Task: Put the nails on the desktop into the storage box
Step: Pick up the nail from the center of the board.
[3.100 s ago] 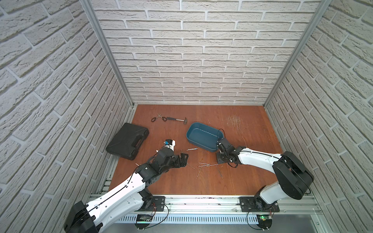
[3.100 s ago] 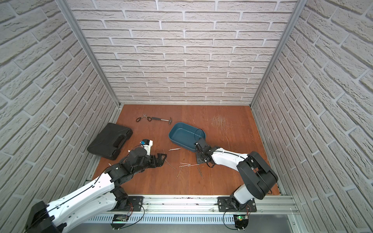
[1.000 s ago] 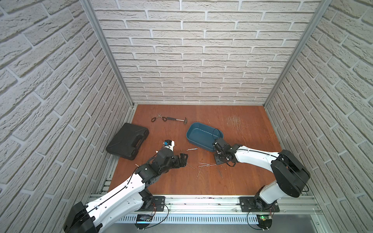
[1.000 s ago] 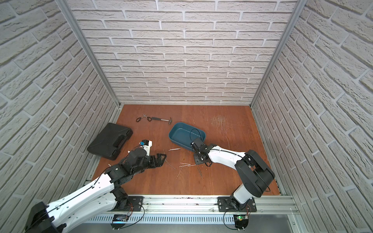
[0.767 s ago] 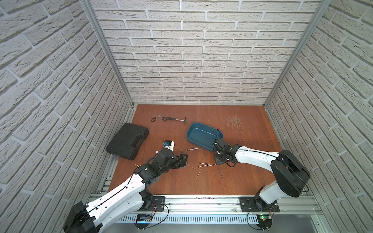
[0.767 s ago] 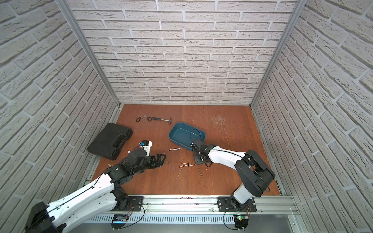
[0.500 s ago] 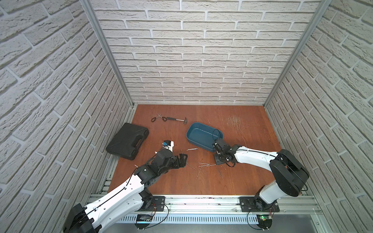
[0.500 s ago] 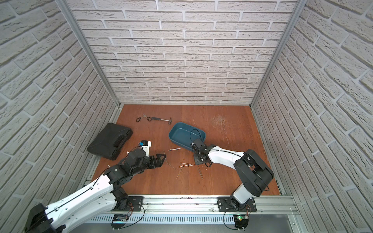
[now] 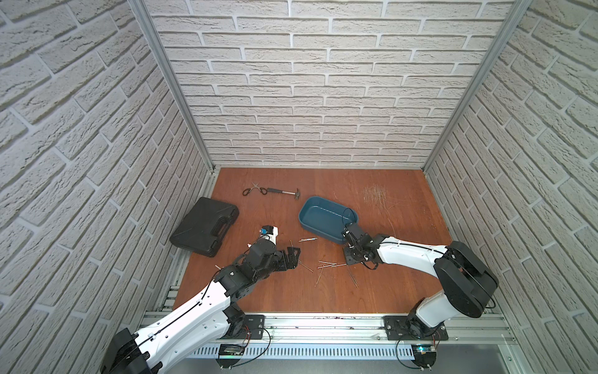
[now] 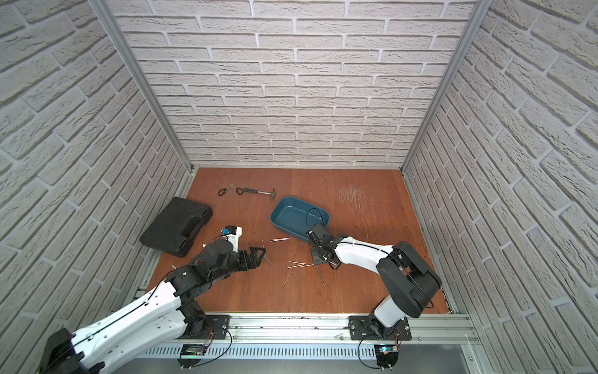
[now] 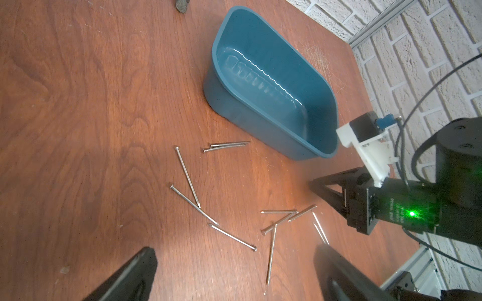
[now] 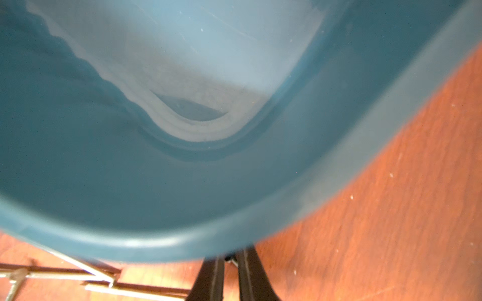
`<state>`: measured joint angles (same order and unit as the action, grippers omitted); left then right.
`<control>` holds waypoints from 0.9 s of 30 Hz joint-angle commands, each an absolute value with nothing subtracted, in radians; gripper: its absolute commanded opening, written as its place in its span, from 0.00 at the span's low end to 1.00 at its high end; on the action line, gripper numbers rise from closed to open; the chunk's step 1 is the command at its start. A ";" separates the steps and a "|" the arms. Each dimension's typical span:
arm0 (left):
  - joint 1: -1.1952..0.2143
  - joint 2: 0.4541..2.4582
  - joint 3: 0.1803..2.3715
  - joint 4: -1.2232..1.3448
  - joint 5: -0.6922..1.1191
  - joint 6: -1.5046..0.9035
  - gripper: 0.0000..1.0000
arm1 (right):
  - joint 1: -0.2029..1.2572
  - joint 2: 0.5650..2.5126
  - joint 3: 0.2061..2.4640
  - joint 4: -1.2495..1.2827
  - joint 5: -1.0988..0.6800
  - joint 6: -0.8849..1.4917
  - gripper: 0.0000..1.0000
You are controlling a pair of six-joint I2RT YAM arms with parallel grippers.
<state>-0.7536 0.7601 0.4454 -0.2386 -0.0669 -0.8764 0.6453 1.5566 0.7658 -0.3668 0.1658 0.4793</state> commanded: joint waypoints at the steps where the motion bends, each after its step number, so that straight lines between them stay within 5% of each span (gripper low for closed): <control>1: -0.756 0.760 0.433 -0.219 -0.077 -0.883 0.98 | 0.655 1.545 0.731 -0.408 0.175 0.495 0.16; 27: -0.756 0.735 0.426 -0.231 -0.086 -0.892 0.98 | 0.658 1.514 0.730 -0.439 0.187 0.509 0.03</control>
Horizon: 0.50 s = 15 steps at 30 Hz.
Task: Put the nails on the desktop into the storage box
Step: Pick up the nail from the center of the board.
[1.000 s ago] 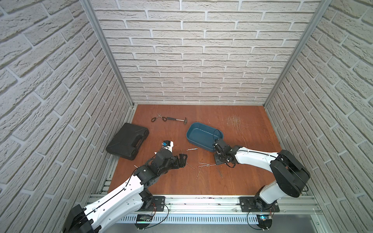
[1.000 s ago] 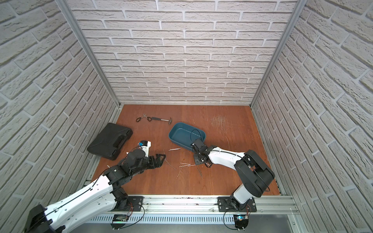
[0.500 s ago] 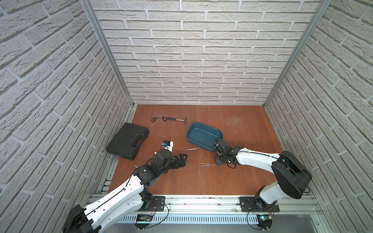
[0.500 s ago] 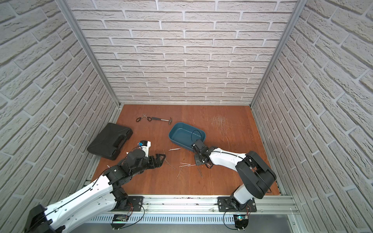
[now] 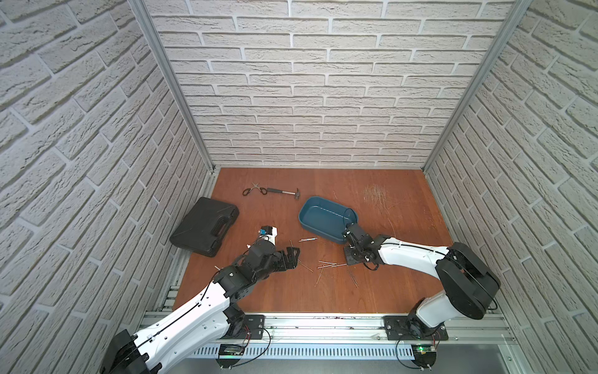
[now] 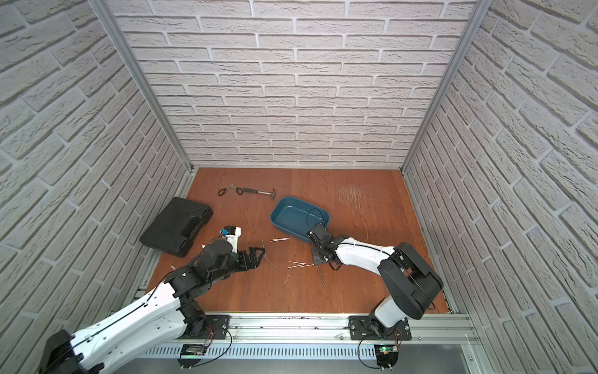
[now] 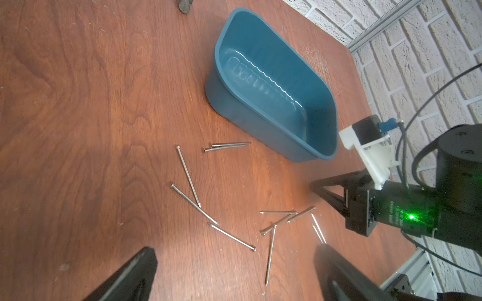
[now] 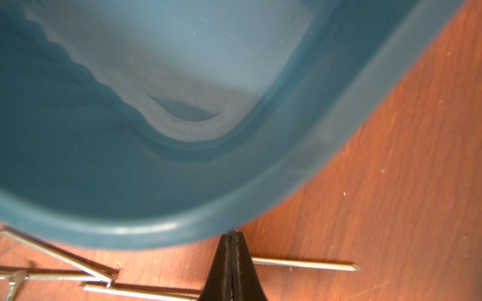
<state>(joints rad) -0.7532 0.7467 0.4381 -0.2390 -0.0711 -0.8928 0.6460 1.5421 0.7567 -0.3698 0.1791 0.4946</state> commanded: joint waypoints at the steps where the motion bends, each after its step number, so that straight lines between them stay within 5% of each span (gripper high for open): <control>1: -0.756 0.735 0.426 -0.229 -0.087 -0.892 0.98 | 0.658 1.503 0.731 -0.445 0.189 0.511 0.03; 15: -0.758 0.760 0.446 -0.221 -0.082 -0.879 0.98 | 0.658 1.322 0.798 -0.606 0.238 0.485 0.03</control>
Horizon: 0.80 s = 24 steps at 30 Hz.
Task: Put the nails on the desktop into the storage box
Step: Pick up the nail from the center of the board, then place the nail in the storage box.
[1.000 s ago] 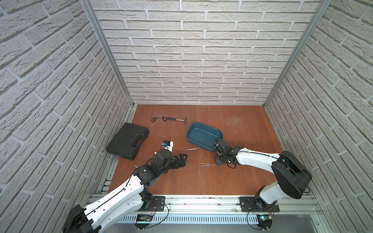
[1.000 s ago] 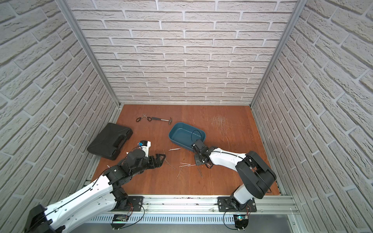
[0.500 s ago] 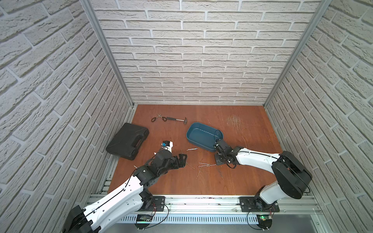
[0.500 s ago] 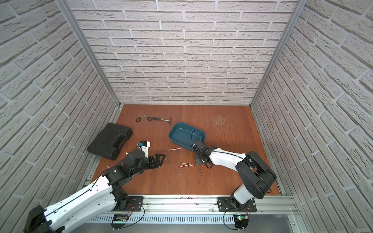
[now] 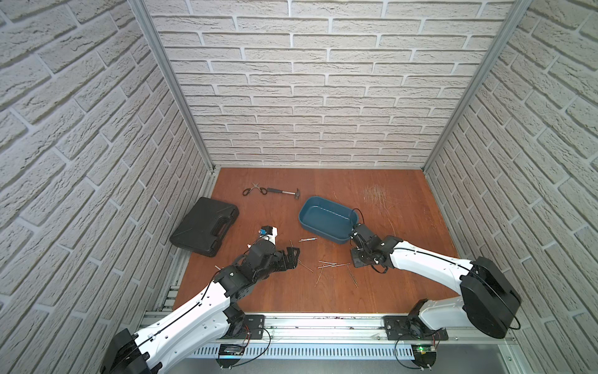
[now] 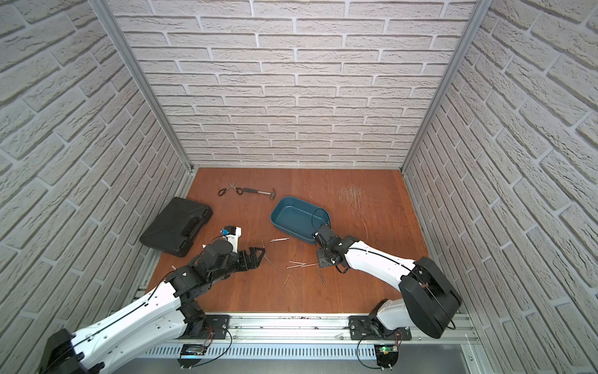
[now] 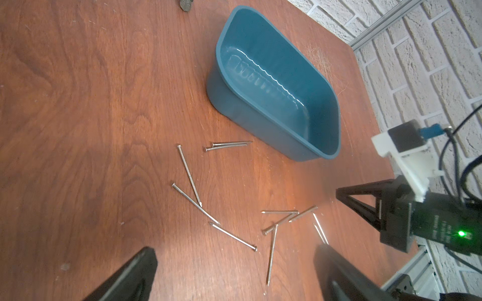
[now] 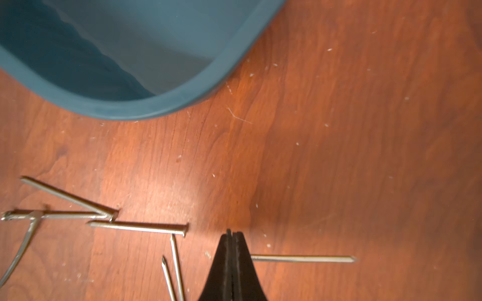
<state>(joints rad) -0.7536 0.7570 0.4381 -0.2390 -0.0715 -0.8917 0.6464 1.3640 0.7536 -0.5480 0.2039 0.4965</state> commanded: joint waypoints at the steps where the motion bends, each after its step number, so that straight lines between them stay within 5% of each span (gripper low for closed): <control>1: -0.757 0.764 0.450 -0.220 -0.082 -0.876 0.98 | 0.658 1.314 0.815 -0.622 0.243 0.476 0.03; 9: -0.756 0.793 0.460 -0.200 -0.078 -0.871 0.98 | 0.658 1.365 1.033 -0.699 0.256 0.391 0.03; 19: -0.756 0.799 0.466 -0.232 -0.060 -0.865 0.98 | 0.655 1.693 1.385 -0.710 0.214 0.307 0.03; 21: -0.756 0.794 0.468 -0.244 -0.057 -0.864 0.98 | 0.651 1.755 1.450 -0.715 0.206 0.299 0.11; 24: -0.757 0.789 0.472 -0.264 -0.054 -0.865 0.98 | 0.644 1.819 1.543 -0.734 0.197 0.293 0.37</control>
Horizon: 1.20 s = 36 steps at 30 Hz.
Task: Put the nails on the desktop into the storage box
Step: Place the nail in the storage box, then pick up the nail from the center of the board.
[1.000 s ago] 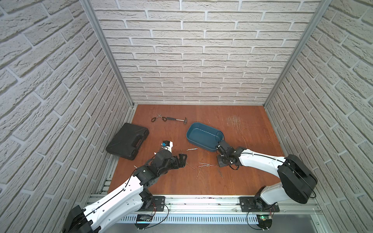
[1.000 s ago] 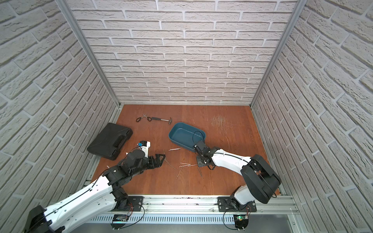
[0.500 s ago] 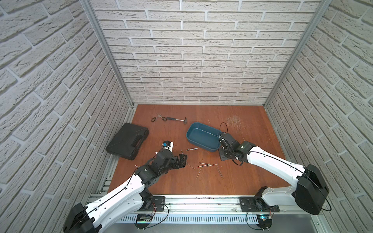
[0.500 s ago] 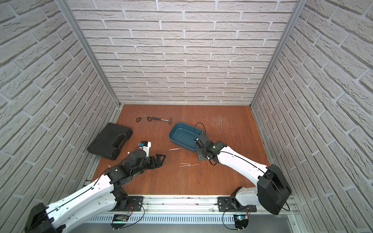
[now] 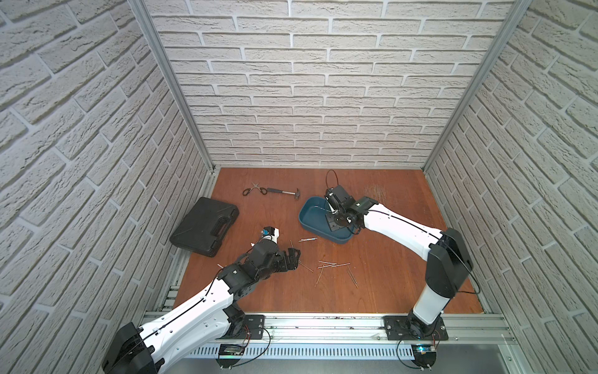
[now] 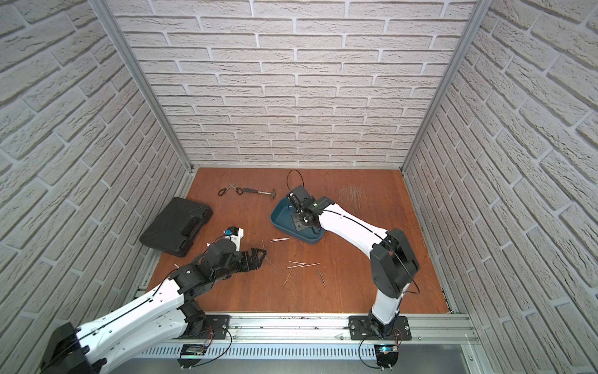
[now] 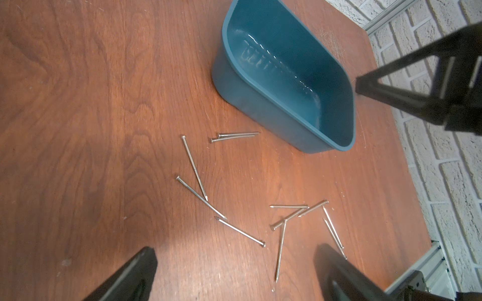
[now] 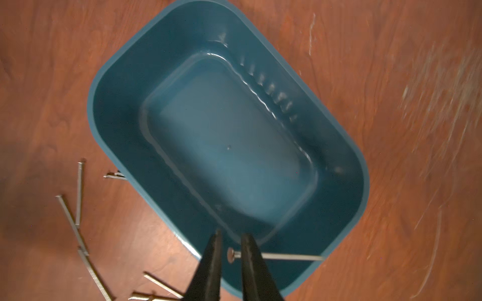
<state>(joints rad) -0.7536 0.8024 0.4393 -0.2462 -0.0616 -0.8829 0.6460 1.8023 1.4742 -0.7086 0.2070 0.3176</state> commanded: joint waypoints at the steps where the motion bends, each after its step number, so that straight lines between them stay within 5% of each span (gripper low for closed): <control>1: -0.756 0.788 0.475 -0.272 -0.053 -0.864 0.98 | 0.644 1.828 1.570 -0.743 0.194 0.291 0.43; 8: -0.756 0.784 0.480 -0.298 -0.055 -0.856 0.98 | 0.647 1.738 1.562 -0.746 0.166 0.283 0.52; 23: -0.757 0.889 0.556 -0.343 -0.022 -0.772 0.99 | 0.708 1.351 1.050 -0.695 0.125 0.431 0.47; 36: -0.846 1.001 0.564 -0.279 -0.068 -0.763 0.98 | 0.839 1.199 0.755 -0.659 0.170 0.646 0.46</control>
<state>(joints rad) -0.8146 0.9722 0.5343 -0.3206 -0.0406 -0.7830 0.8082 1.2293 0.7795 -0.6933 0.1421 0.5694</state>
